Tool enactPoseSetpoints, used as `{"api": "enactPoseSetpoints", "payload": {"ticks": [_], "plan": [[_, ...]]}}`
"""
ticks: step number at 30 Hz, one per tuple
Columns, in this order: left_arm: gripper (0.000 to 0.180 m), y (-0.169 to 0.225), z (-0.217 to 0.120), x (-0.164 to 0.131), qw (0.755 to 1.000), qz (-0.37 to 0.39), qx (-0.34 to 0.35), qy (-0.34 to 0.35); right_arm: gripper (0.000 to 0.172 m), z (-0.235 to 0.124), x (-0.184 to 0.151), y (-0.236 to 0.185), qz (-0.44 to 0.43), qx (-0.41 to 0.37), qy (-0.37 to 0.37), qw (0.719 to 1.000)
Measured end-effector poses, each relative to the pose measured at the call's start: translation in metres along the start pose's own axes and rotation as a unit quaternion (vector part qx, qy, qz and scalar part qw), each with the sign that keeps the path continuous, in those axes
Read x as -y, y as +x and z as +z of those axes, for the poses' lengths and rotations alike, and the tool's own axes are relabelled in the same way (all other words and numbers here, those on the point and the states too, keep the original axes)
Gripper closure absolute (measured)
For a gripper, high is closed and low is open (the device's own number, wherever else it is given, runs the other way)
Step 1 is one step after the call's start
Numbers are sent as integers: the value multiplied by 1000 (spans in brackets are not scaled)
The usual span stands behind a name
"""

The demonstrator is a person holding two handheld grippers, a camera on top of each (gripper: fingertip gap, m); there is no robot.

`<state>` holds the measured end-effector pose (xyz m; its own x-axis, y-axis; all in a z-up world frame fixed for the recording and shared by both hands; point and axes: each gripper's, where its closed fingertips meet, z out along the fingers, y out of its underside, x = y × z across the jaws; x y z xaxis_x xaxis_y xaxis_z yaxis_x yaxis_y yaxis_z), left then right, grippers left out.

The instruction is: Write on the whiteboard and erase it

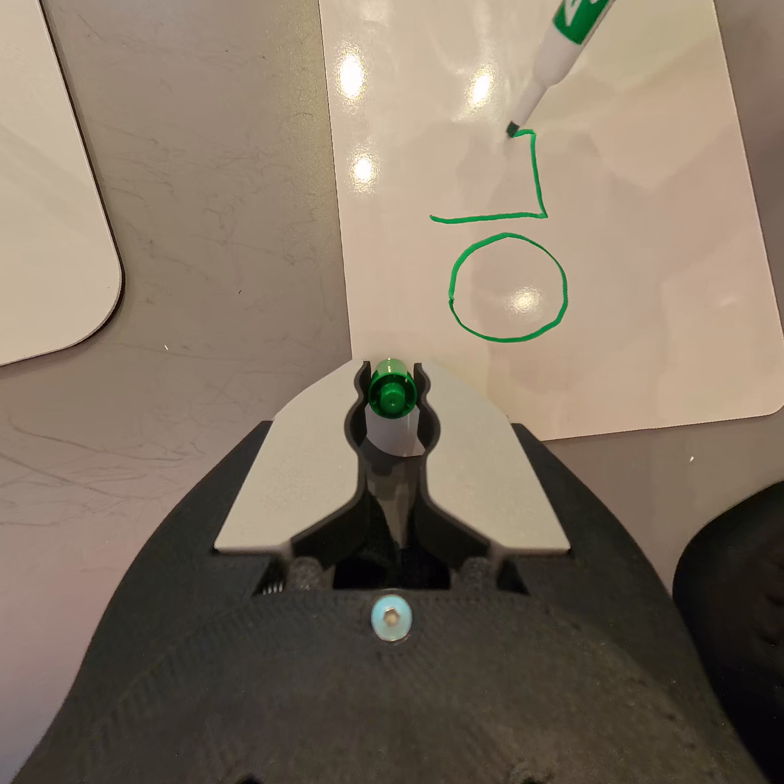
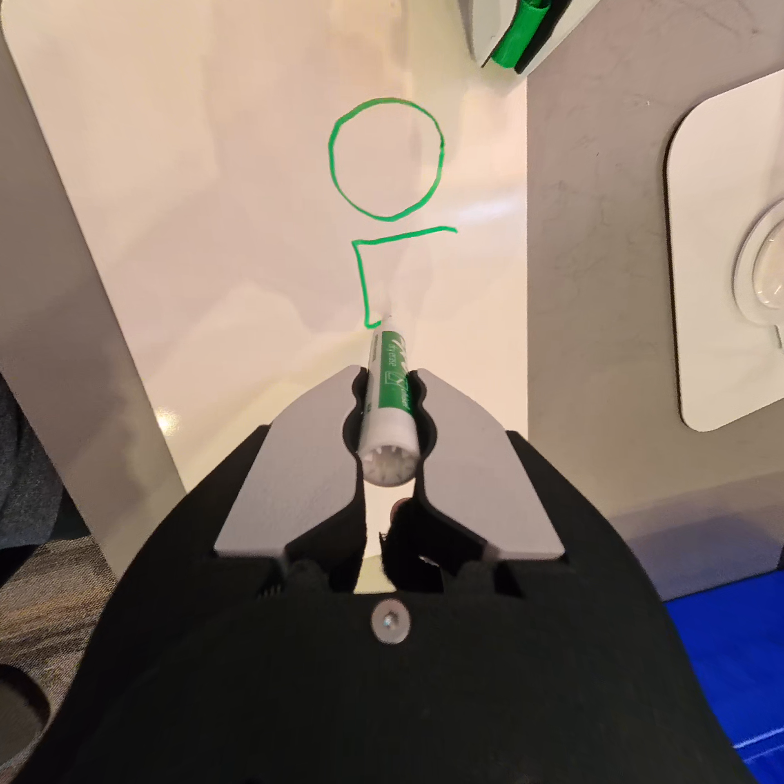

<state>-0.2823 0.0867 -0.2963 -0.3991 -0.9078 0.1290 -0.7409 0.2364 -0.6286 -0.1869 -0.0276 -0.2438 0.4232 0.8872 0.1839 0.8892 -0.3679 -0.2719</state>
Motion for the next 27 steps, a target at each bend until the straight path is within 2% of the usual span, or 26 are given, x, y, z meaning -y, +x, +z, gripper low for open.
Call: {"api": "enactPoseSetpoints", "payload": {"ticks": [1, 15, 27], "plan": [[160, 0, 0, 0, 1000, 0, 0, 0, 152, 1, 1, 2, -1, 0, 0, 1000], [160, 0, 0, 0, 1000, 0, -1, 1, 152, 10, 4, 44, 6, -21, 2, 1000], [161, 0, 0, 0, 1000, 0, -1, 1, 151, 16, 23, 41, -10, -13, 15, 1000]]}}
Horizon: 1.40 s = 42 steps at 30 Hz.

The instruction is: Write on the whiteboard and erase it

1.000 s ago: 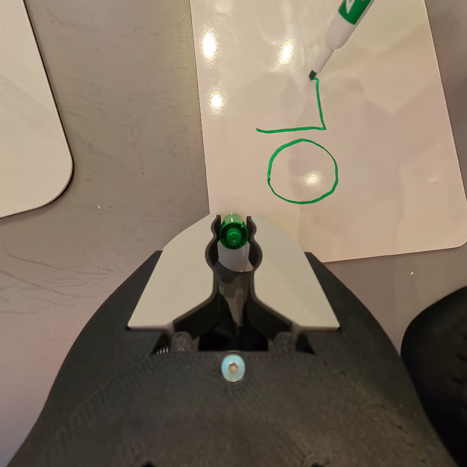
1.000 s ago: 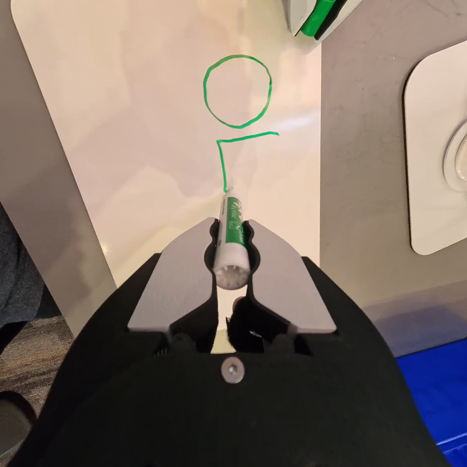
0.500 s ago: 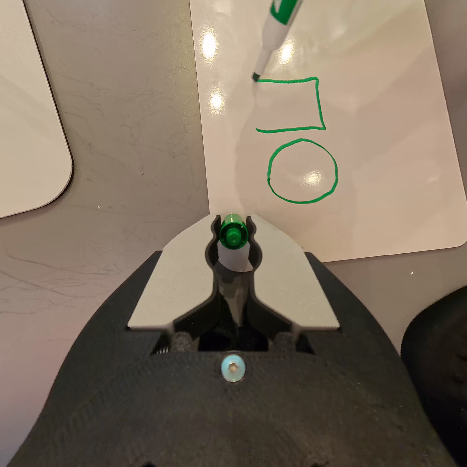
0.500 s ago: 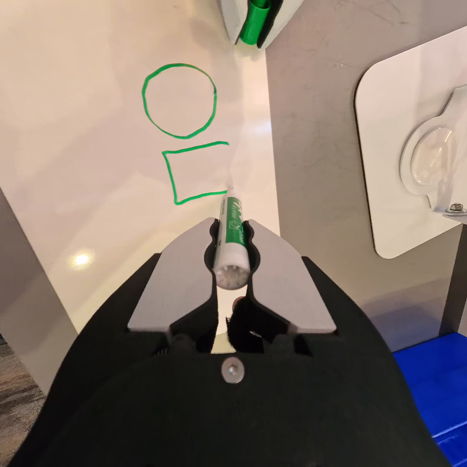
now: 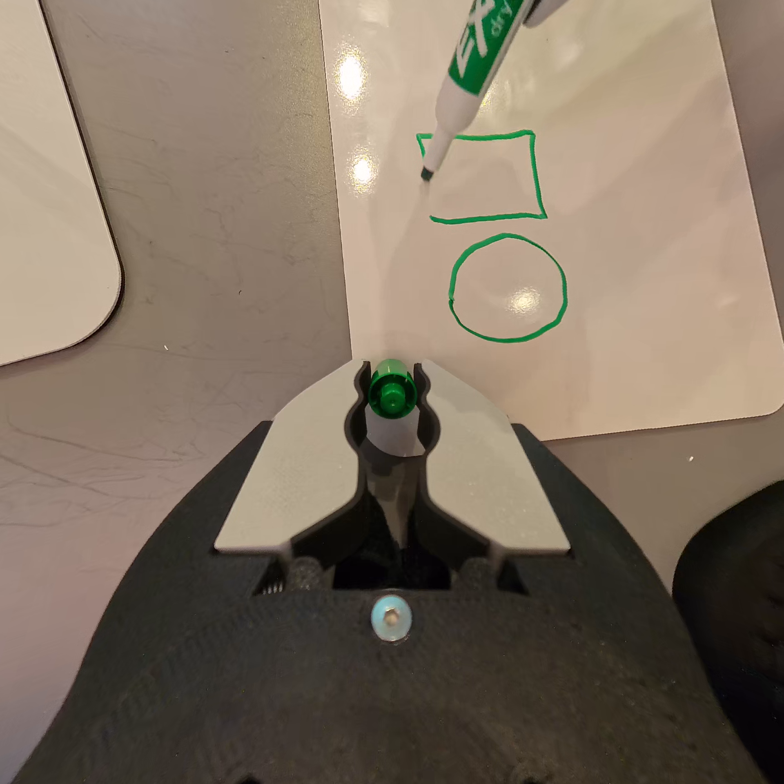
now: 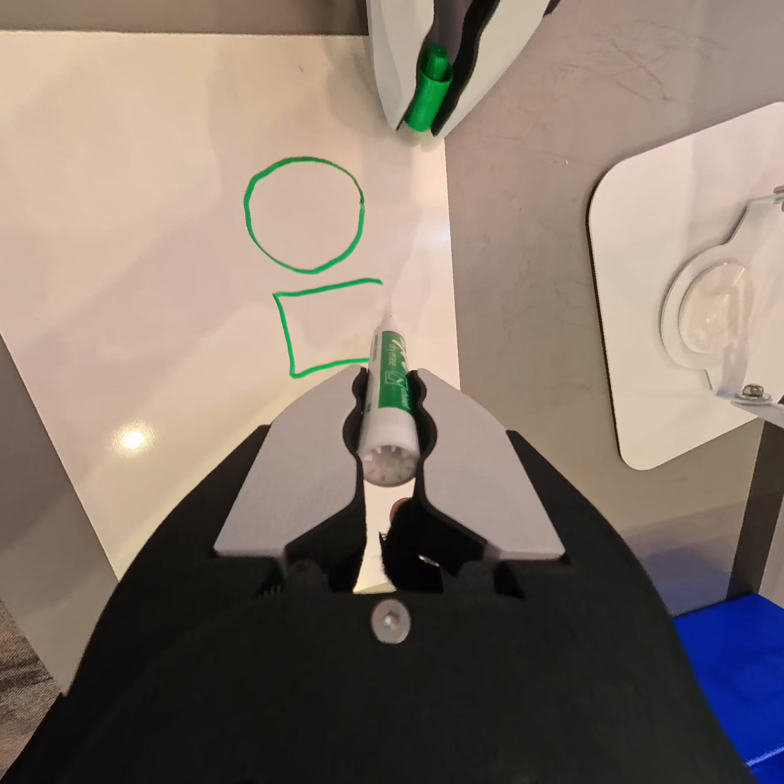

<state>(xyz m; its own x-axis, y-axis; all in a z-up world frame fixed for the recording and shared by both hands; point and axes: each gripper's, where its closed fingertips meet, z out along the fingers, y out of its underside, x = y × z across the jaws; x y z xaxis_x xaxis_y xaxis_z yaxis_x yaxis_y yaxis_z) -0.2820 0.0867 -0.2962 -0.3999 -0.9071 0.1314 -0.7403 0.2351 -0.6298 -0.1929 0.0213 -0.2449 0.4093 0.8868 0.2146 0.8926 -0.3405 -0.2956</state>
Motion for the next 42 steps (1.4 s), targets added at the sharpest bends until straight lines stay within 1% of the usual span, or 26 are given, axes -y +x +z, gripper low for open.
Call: {"api": "enactPoseSetpoints", "payload": {"ticks": [6, 13, 16, 21, 26, 36, 42], "plan": [[161, 0, 0, 0, 1000, 0, -1, 0, 151, 4, 15, -2, -13, 6, 9, 1000], [161, 0, 0, 0, 1000, 1, 0, 0, 151, 2, 22, -2, -10, 11, 21, 1000], [161, 0, 0, 0, 1000, 1, -1, 0, 152, -8, 13, 3, -7, -8, 14, 1000], [160, 0, 0, 0, 1000, 0, -1, 0, 151, -26, -13, -2, 12, -12, 4, 1000], [160, 0, 0, 0, 1000, 0, 0, -1, 151, -25, -32, -15, 22, -2, -9, 1000], [160, 1, 0, 0, 1000, 0, 0, 0, 151, -14, -27, -20, 20, 9, -5, 1000], [160, 1, 0, 0, 1000, 0, -1, 0, 151, -17, -34, -20, 22, 7, -14, 1000]]}}
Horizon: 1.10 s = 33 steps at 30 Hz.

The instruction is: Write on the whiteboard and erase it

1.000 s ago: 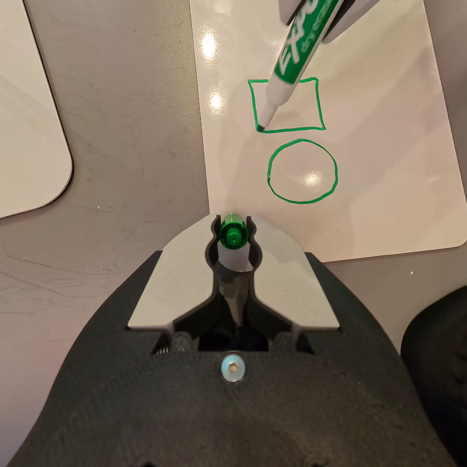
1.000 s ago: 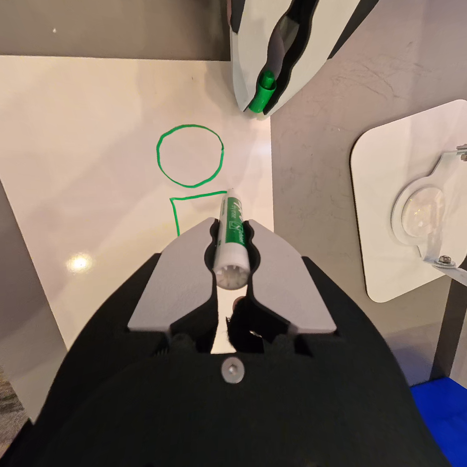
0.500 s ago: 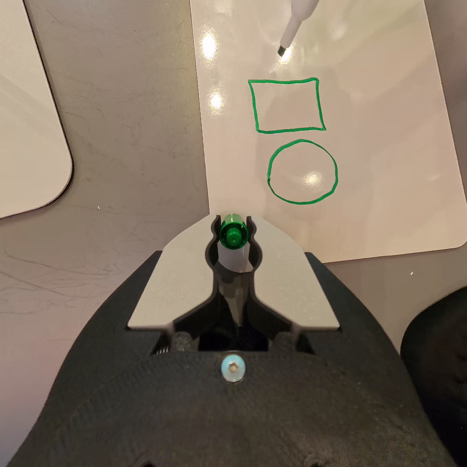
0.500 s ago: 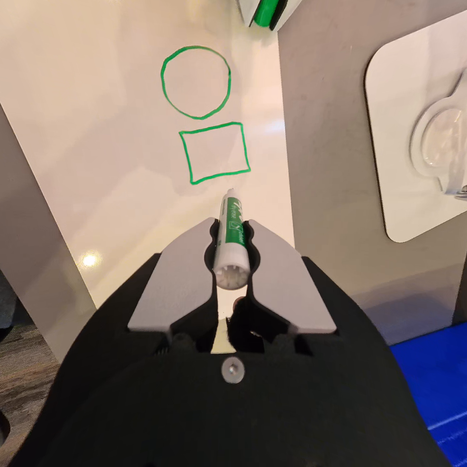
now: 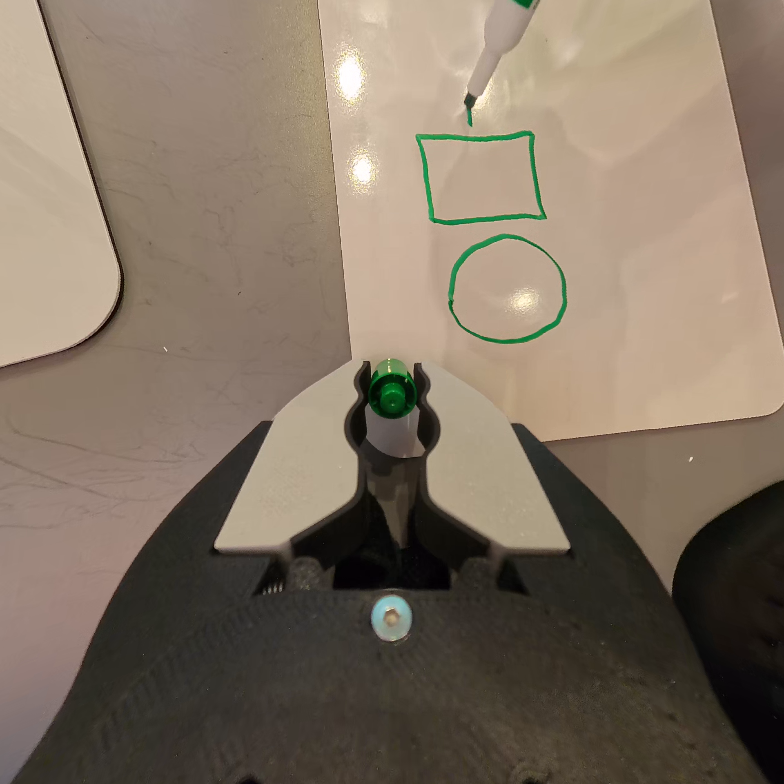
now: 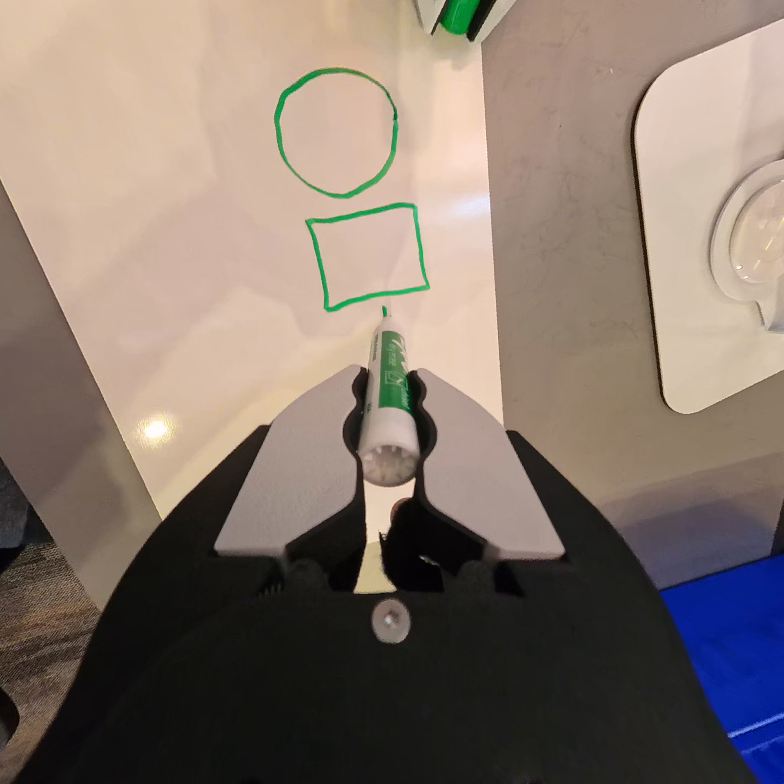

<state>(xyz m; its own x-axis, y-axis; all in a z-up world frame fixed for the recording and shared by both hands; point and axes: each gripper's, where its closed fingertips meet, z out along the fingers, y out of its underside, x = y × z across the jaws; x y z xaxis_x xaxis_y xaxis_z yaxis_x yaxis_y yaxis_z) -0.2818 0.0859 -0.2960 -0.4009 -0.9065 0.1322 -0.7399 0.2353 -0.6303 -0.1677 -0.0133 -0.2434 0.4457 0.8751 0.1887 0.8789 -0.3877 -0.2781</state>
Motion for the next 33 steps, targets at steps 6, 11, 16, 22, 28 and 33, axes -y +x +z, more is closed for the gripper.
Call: {"api": "enactPoseSetpoints", "payload": {"ticks": [6, 11, 16, 22, 28, 33], "plan": [[161, 0, 0, 0, 1000, 0, 1, -1, 151, -6, -19, 1, 16, -5, -10, 1000], [161, 0, 0, 0, 1000, -1, 0, 0, 151, -11, -37, 2, 34, -12, -17, 999], [161, 0, 0, 0, 1000, -1, 1, 0, 152, -13, -42, 4, 39, -14, -18, 999], [160, 0, 0, 0, 1000, -2, 0, 0, 151, -8, -32, 11, 30, -17, -13, 999], [160, 0, 0, 0, 1000, -1, 1, 0, 151, -1, -17, 22, 20, -19, -8, 1000], [160, 0, 0, 0, 1000, 0, 0, 0, 151, -11, -16, 24, 29, -23, 3, 999]]}}
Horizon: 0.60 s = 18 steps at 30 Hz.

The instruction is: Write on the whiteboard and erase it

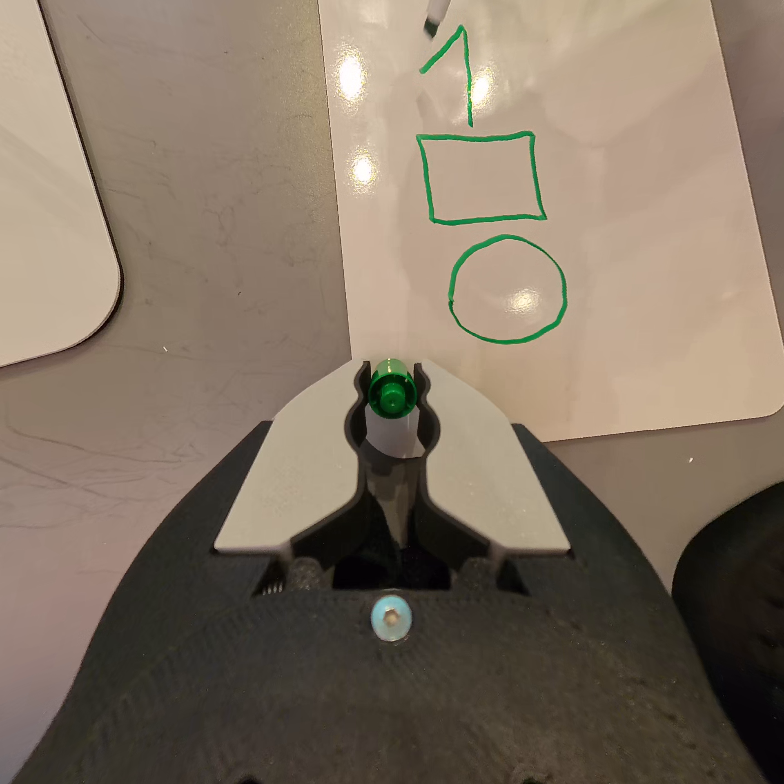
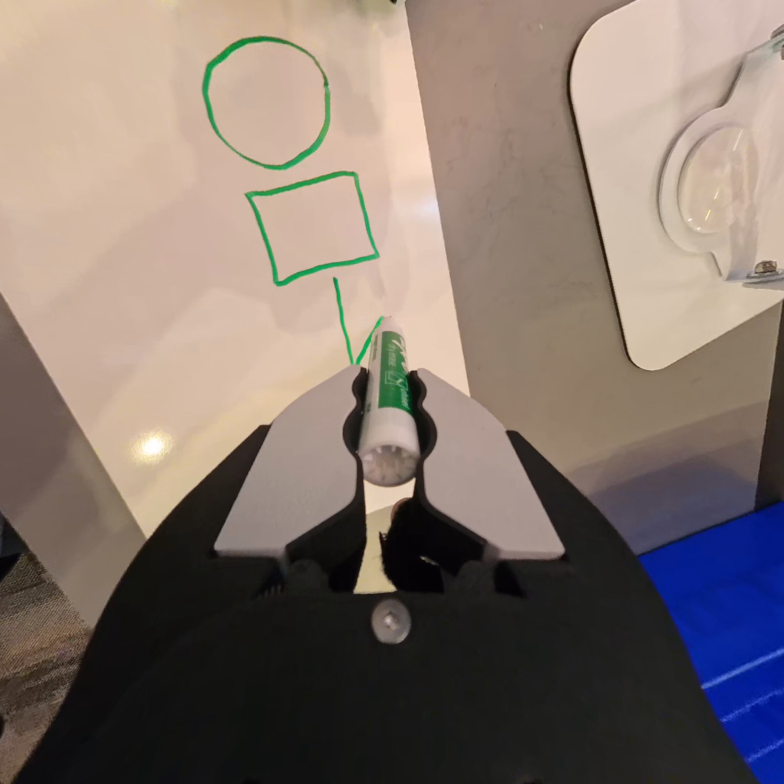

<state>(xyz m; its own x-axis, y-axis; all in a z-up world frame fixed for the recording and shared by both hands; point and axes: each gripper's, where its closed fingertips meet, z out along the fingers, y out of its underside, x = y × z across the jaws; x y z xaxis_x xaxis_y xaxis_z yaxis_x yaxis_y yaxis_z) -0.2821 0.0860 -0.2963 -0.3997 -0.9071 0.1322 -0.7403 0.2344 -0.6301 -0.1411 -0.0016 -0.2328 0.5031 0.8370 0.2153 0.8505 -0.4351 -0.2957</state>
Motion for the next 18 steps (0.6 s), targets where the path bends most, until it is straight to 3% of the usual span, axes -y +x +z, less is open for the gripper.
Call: {"api": "enactPoseSetpoints", "payload": {"ticks": [8, 18], "plan": [[160, 0, 0, 0, 1000, 0, 0, 0, 152, -9, -28, -17, 20, 3, -18, 1000], [161, 0, 0, 0, 1000, -1, 0, 0, 151, -2, -27, -18, 24, 8, -14, 1000]]}}
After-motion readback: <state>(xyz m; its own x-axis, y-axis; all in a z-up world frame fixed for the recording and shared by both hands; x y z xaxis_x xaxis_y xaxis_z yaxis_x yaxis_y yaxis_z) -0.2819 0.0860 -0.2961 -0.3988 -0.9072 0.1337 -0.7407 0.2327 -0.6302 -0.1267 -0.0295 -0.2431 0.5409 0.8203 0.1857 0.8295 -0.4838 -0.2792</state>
